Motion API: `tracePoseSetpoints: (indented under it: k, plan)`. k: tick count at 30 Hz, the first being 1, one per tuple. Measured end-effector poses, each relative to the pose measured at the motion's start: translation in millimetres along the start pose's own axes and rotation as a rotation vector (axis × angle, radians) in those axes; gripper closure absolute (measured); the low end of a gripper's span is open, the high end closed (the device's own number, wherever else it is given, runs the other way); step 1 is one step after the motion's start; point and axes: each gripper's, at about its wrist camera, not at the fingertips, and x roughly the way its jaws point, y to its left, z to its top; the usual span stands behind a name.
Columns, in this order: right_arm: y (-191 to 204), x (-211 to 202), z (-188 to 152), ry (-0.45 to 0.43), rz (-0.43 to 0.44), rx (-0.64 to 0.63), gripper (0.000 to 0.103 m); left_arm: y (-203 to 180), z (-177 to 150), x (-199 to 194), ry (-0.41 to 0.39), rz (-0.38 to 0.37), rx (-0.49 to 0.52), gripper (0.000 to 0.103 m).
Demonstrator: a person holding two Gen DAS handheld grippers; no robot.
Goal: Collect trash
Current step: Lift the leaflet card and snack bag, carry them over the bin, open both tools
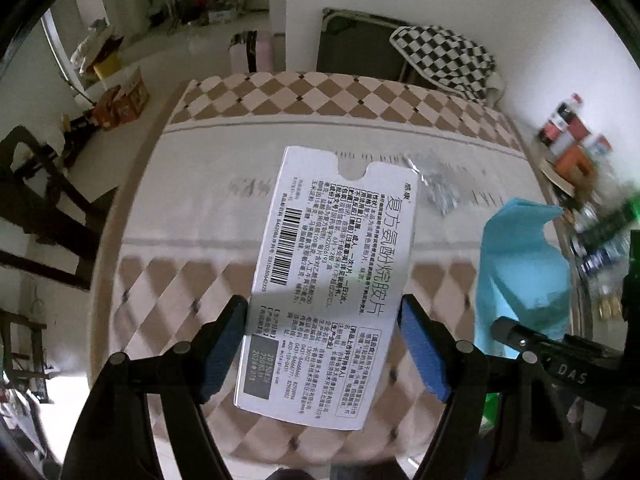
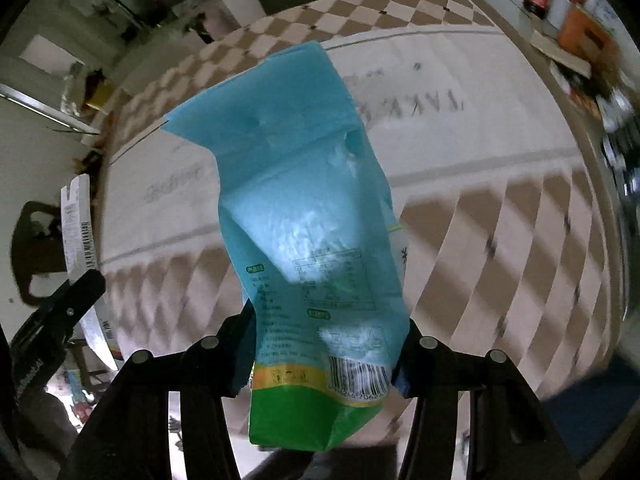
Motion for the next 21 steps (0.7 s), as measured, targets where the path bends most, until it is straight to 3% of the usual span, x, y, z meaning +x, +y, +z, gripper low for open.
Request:
tracePoseSetpoints:
  k: [6, 10, 16, 21]
  plan:
    - [38, -18, -124, 0.006, 0.059, 0.052, 0.049, 40, -88, -34, 0.048, -0.055, 0.005, 0.029]
    - [41, -3, -210, 0.083, 0.091, 0.098, 0.049, 63, -144, -29, 0.136, -0.088, -0.041, 0.029]
    - [30, 67, -306, 0.255, 0.059, 0.132, 0.048, 97, -231, 30, 0.319, -0.086, -0.114, 0.029]
    - [12, 166, -353, 0.36, 0.009, 0.138, 0.048, 115, -291, 136, 0.459, -0.081, -0.179, 0.029]
